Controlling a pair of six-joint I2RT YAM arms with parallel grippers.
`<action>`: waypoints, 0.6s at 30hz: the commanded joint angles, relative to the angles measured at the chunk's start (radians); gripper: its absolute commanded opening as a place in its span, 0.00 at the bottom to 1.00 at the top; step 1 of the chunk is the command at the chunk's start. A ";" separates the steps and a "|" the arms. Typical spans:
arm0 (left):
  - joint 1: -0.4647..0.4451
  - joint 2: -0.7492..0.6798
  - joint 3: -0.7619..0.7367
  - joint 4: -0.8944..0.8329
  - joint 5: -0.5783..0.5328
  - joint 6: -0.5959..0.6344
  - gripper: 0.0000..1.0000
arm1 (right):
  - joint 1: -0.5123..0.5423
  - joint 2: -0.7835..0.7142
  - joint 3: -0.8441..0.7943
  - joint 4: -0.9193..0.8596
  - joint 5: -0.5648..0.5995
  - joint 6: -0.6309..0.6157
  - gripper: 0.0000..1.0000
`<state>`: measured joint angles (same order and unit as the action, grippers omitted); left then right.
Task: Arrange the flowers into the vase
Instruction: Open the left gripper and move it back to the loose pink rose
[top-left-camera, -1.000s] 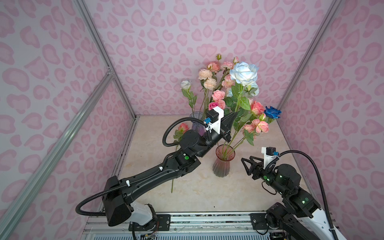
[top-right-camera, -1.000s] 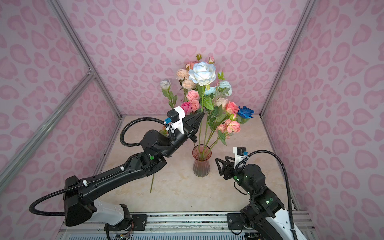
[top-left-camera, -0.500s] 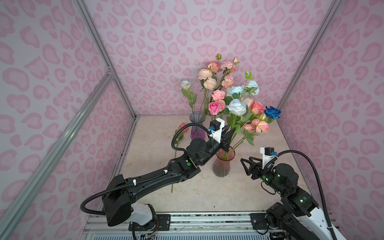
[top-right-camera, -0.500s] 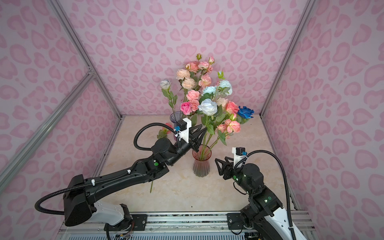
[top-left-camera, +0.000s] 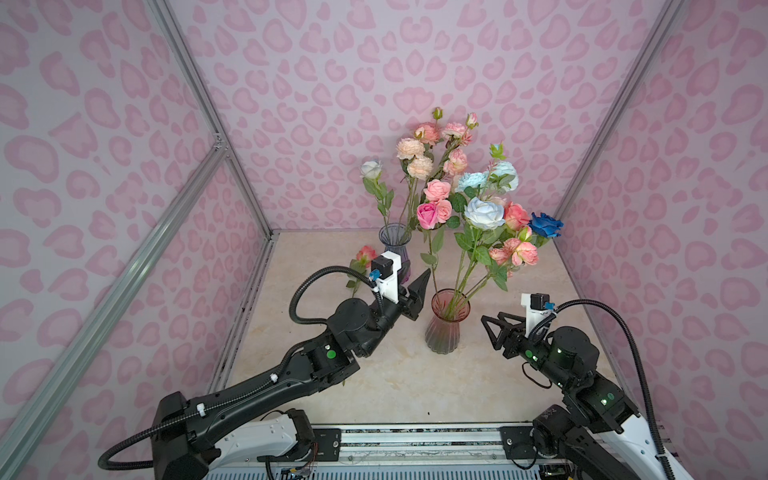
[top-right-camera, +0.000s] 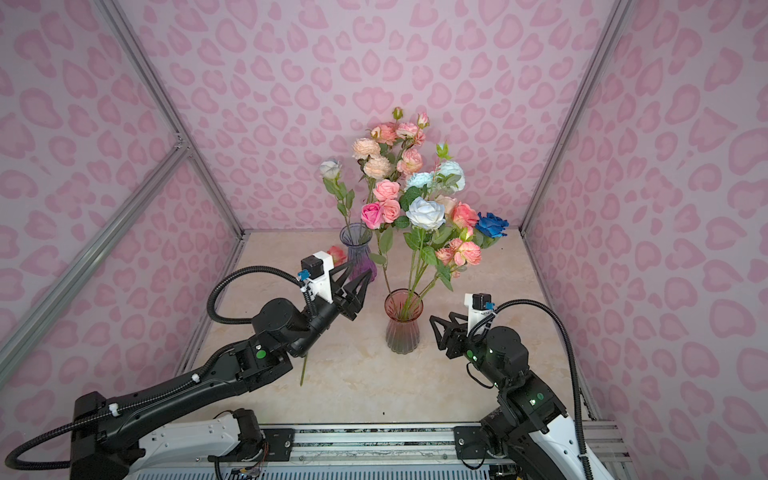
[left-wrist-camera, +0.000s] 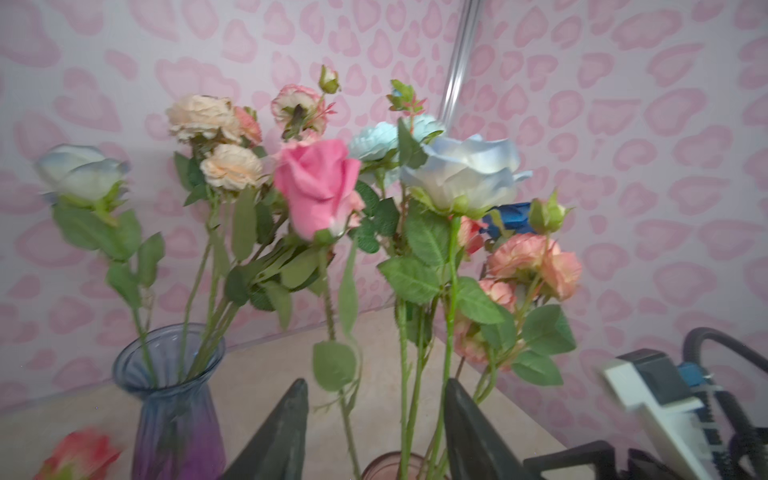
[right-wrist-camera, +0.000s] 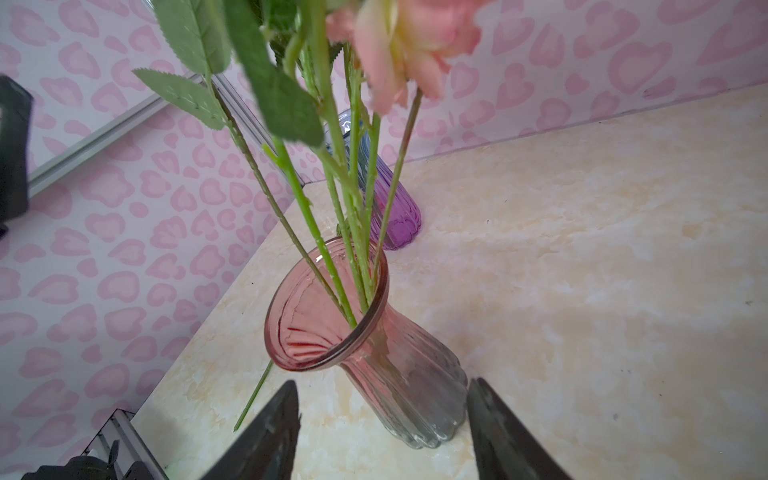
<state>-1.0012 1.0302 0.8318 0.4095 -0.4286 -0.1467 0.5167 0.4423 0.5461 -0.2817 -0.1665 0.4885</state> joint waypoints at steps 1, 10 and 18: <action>0.090 -0.084 -0.078 -0.264 -0.170 -0.106 0.62 | 0.004 -0.013 0.000 0.027 -0.080 0.011 0.66; 0.551 0.030 -0.154 -0.665 0.158 -0.399 0.70 | 0.157 -0.064 -0.112 0.109 -0.060 0.053 0.66; 0.724 0.617 0.215 -0.715 0.302 -0.328 0.58 | 0.221 0.018 -0.088 0.136 0.031 0.026 0.66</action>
<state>-0.2924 1.5318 0.9379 -0.2707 -0.1688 -0.5121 0.7334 0.4484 0.4473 -0.1829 -0.1776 0.5335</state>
